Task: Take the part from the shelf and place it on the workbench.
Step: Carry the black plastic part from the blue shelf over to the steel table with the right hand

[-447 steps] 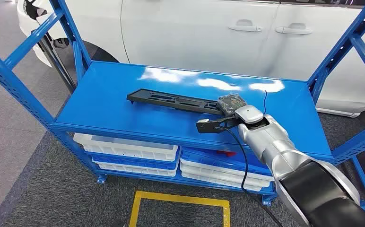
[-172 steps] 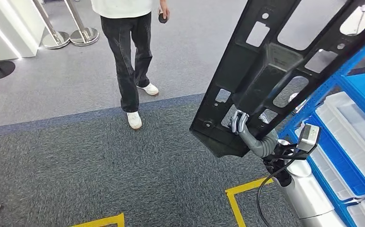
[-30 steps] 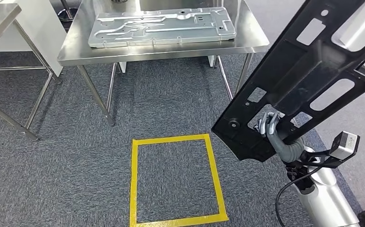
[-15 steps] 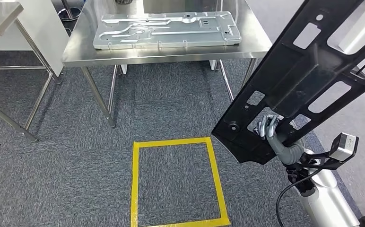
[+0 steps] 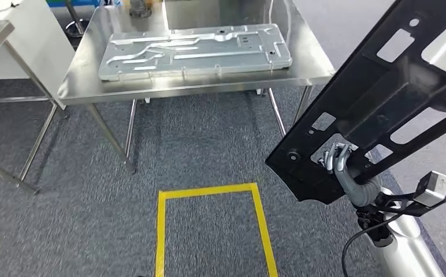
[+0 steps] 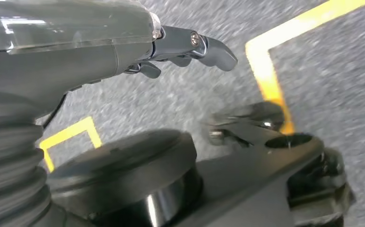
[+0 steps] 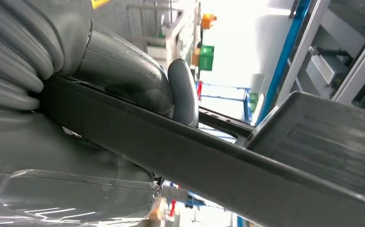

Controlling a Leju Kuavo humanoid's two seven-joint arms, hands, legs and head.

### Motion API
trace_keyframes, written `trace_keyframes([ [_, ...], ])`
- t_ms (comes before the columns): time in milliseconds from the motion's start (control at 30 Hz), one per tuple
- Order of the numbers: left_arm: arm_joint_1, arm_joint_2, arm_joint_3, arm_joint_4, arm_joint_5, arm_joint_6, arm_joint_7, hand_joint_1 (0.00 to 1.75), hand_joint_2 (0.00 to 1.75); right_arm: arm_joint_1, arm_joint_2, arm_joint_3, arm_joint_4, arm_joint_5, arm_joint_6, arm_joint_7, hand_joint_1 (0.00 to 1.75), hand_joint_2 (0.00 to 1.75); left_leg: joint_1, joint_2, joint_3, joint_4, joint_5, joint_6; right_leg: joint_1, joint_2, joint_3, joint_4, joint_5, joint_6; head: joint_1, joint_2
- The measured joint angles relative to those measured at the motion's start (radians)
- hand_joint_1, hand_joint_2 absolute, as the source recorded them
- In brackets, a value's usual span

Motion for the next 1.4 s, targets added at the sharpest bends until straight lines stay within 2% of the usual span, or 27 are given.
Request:
trace_keyframes([
  [33, 0.003, 0.000, 0.000, 0.000, 0.000, -0.001, 0.002, 0.00, 1.75, 0.003, 0.000, -0.004, -0.006, 0.001, -0.001, 0.000, 1.71, 1.75, -0.005, -0.001, 0.012, -0.050, 0.043, 0.005, -0.001, 0.004, 0.023, -0.013, -0.013, 0.005, 0.000, 0.000],
  [67, 0.006, 0.000, 0.000, 0.001, 0.000, -0.001, 0.003, 0.00, 1.75, 0.006, 0.000, -0.007, -0.011, 0.003, -0.001, 0.000, 1.71, 1.75, -0.010, -0.001, 0.025, -0.085, 0.059, 0.011, -0.002, 0.007, 0.042, -0.031, -0.021, 0.011, 0.000, 0.000],
  [133, 0.010, 0.001, 0.000, 0.001, 0.001, -0.002, 0.007, 0.00, 1.75, 0.010, -0.001, -0.013, -0.018, 0.009, -0.001, 0.005, 1.71, 1.75, -0.021, 0.000, 0.059, -0.124, 0.027, 0.026, -0.005, 0.011, 0.072, -0.070, -0.012, 0.027, 0.000, 0.000],
  [200, 0.012, 0.002, 0.000, 0.001, 0.005, -0.001, 0.007, 0.00, 1.75, 0.007, -0.001, -0.017, -0.021, 0.016, -0.001, 0.017, 1.71, 1.75, -0.018, 0.000, 0.118, -0.181, -0.012, 0.039, -0.006, 0.008, 0.063, -0.030, 0.035, 0.038, 0.000, 0.000],
  [300, 0.017, 0.001, 0.000, 0.002, 0.013, 0.001, 0.001, 0.00, 1.75, -0.009, -0.001, -0.020, -0.020, 0.023, 0.001, 0.039, 1.71, 1.75, -0.011, -0.005, 0.193, -0.230, -0.042, 0.044, -0.007, 0.004, -0.063, 0.173, 0.117, 0.041, 0.000, 0.000],
  [367, 0.017, 0.000, 0.001, 0.002, 0.013, 0.001, 0.000, 0.00, 1.75, -0.012, -0.001, -0.020, -0.018, 0.025, 0.001, 0.043, 1.71, 1.75, -0.010, -0.005, 0.205, -0.236, -0.049, 0.045, -0.006, 0.004, -0.099, 0.216, 0.123, 0.042, -0.001, 0.000],
  [433, 0.020, 0.000, 0.001, 0.002, 0.015, 0.003, -0.001, 0.00, 1.75, -0.045, -0.021, -0.020, -0.002, 0.009, 0.011, 0.088, 1.71, 1.75, -0.008, -0.012, 0.301, -0.251, -0.111, 0.043, -0.007, 0.002, -0.249, 0.238, 0.040, 0.050, 0.000, 0.000],
  [467, 0.021, 0.000, 0.001, 0.002, 0.016, 0.005, -0.002, 0.00, 1.75, -0.069, -0.037, -0.020, 0.011, -0.006, 0.018, 0.117, 1.71, 1.75, -0.005, -0.016, 0.363, -0.258, -0.155, 0.041, -0.008, -0.001, -0.326, 0.218, 0.028, 0.055, 0.000, 0.000],
  [500, 0.023, 0.000, 0.001, 0.002, 0.017, 0.006, -0.002, 0.00, 1.75, -0.099, -0.055, -0.020, 0.026, -0.023, 0.025, 0.148, 1.71, 1.75, -0.003, -0.020, 0.430, -0.266, -0.205, 0.038, -0.010, -0.007, -0.399, 0.170, 0.060, 0.061, 0.000, 0.000],
  [567, 0.022, 0.001, 0.002, 0.002, 0.020, 0.008, -0.002, 0.00, 1.75, -0.145, -0.080, -0.018, 0.058, -0.047, 0.032, 0.183, 1.71, 1.75, -0.005, -0.022, 0.493, -0.275, -0.262, 0.030, -0.009, -0.030, -0.406, 0.051, 0.277, 0.059, 0.000, 0.000],
  [600, 0.021, 0.002, 0.002, 0.002, 0.021, 0.009, -0.002, 0.00, 1.75, -0.169, -0.090, -0.017, 0.074, -0.057, 0.035, 0.202, 1.71, 1.75, -0.007, -0.022, 0.520, -0.290, -0.280, 0.026, -0.008, -0.037, -0.403, 0.023, 0.351, 0.052, 0.000, 0.000],
  [633, 0.019, 0.003, 0.003, 0.002, 0.023, 0.010, -0.002, 0.00, 1.75, -0.197, -0.101, -0.014, 0.092, -0.066, 0.037, 0.220, 1.71, 1.75, -0.011, -0.021, 0.540, -0.299, -0.283, 0.020, -0.008, -0.039, -0.396, 0.018, 0.376, 0.042, -0.001, 0.000],
  [700, 0.016, 0.003, 0.003, 0.002, 0.028, 0.010, -0.003, 0.00, 1.75, -0.255, -0.121, -0.009, 0.125, -0.083, 0.040, 0.246, 1.71, 1.75, -0.013, -0.016, 0.527, -0.242, -0.238, 0.014, -0.010, -0.028, -0.368, 0.017, 0.348, 0.024, -0.002, 0.000],
  [767, 0.015, 0.003, 0.004, 0.002, 0.031, 0.010, -0.003, 0.00, 1.75, -0.308, -0.135, -0.001, 0.161, -0.097, 0.042, 0.259, 1.71, 1.75, -0.011, -0.010, 0.433, -0.079, -0.194, 0.007, -0.008, -0.025, -0.331, 0.008, 0.321, 0.010, -0.003, 0.000],
  [800, 0.015, 0.002, 0.004, 0.002, 0.031, 0.010, -0.003, 0.00, 1.75, -0.331, -0.140, 0.003, 0.177, -0.102, 0.042, 0.263, 1.71, 1.75, -0.009, -0.007, 0.377, -0.008, -0.209, 0.003, -0.004, -0.025, -0.317, 0.005, 0.307, 0.004, -0.003, 0.000],
  [833, 0.016, 0.002, 0.004, 0.002, 0.030, 0.010, -0.003, 0.00, 1.75, -0.351, -0.146, 0.008, 0.193, -0.104, 0.041, 0.266, 1.71, 1.75, -0.009, -0.006, 0.324, 0.038, -0.254, 0.000, 0.000, -0.022, -0.303, 0.005, 0.295, -0.001, -0.003, 0.000],
  [900, 0.018, 0.001, 0.004, 0.002, 0.027, 0.008, -0.004, 0.00, 1.75, -0.381, -0.157, 0.018, 0.224, -0.106, 0.040, 0.270, 1.71, 1.75, -0.010, -0.005, 0.249, 0.061, -0.363, 0.005, 0.009, -0.017, -0.277, 0.005, 0.271, -0.009, -0.003, 0.000],
  [933, 0.019, 0.000, 0.004, 0.002, 0.027, 0.005, -0.007, 0.00, 1.75, -0.392, -0.163, 0.023, 0.239, -0.105, 0.039, 0.271, 1.71, 1.75, -0.013, -0.005, 0.226, 0.044, -0.386, 0.013, 0.013, -0.014, -0.263, 0.006, 0.260, -0.011, -0.003, 0.000],
  [967, 0.018, 0.000, 0.004, 0.003, 0.027, 0.003, -0.009, 0.00, 1.75, -0.400, -0.170, 0.027, 0.252, -0.100, 0.038, 0.271, 1.71, 1.75, -0.017, -0.005, 0.213, 0.009, -0.371, 0.024, 0.017, -0.012, -0.250, 0.006, 0.250, -0.014, -0.003, 0.000],
  [1000, 0.018, 0.000, 0.004, 0.003, 0.028, 0.002, -0.012, 0.00, 1.75, -0.409, -0.176, 0.031, 0.266, -0.087, 0.034, 0.268, 1.71, 1.75, -0.025, -0.004, 0.211, -0.045, -0.314, 0.037, 0.020, -0.011, -0.238, 0.006, 0.241, -0.015, -0.003, 0.000],
  [1067, 0.018, 0.001, 0.004, 0.003, 0.031, 0.005, -0.014, 0.00, 1.75, -0.427, -0.186, 0.045, 0.295, -0.036, 0.016, 0.254, 1.71, 1.75, -0.044, -0.009, 0.217, -0.155, -0.167, 0.063, 0.022, -0.008, -0.221, 0.005, 0.227, -0.014, -0.003, 0.000],
  [1100, 0.018, 0.002, 0.004, 0.003, 0.032, 0.007, -0.014, 0.00, 1.75, -0.436, -0.189, 0.054, 0.311, -0.006, 0.006, 0.247, 1.71, 1.75, -0.050, -0.013, 0.219, -0.189, -0.114, 0.072, 0.021, -0.005, -0.218, 0.005, 0.223, -0.011, -0.003, 0.000],
  [1133, 0.017, 0.003, 0.004, 0.003, 0.033, 0.010, -0.016, 0.00, 1.75, -0.446, -0.192, 0.063, 0.327, 0.021, -0.002, 0.241, 1.71, 1.75, -0.053, -0.016, 0.219, -0.203, -0.087, 0.078, 0.021, -0.001, -0.217, 0.004, 0.221, -0.008, -0.003, 0.000],
  [1167, 0.016, 0.004, 0.004, 0.003, 0.035, 0.012, -0.018, 0.00, 1.75, -0.456, -0.195, 0.071, 0.341, 0.040, -0.008, 0.239, 1.71, 1.75, -0.052, -0.019, 0.220, -0.210, -0.079, 0.082, 0.020, 0.002, -0.218, 0.002, 0.219, -0.004, -0.003, 0.000],
  [1267, 0.011, 0.003, 0.005, 0.003, 0.038, 0.014, -0.022, 0.00, 1.75, -0.495, -0.206, 0.086, 0.382, 0.080, -0.020, 0.229, 1.71, 1.75, -0.040, -0.014, 0.239, -0.242, -0.050, 0.073, 0.021, 0.003, -0.236, 0.041, 0.193, 0.006, -0.003, 0.000],
  [1367, 0.007, 0.000, 0.005, 0.003, 0.041, 0.015, -0.022, 0.00, 1.75, -0.547, -0.209, 0.105, 0.437, 0.126, -0.036, 0.216, 1.71, 1.75, -0.036, -0.013, 0.250, -0.249, -0.053, 0.067, 0.012, 0.001, -0.337, 0.228, 0.112, 0.022, -0.003, 0.000],
  [1400, 0.008, -0.001, 0.005, 0.003, 0.041, 0.015, -0.022, 0.00, 1.75, -0.560, -0.209, 0.113, 0.457, 0.142, -0.039, 0.215, 1.71, 1.75, -0.034, -0.013, 0.253, -0.246, -0.059, 0.065, 0.008, 0.001, -0.370, 0.281, 0.101, 0.028, -0.003, 0.000],
])
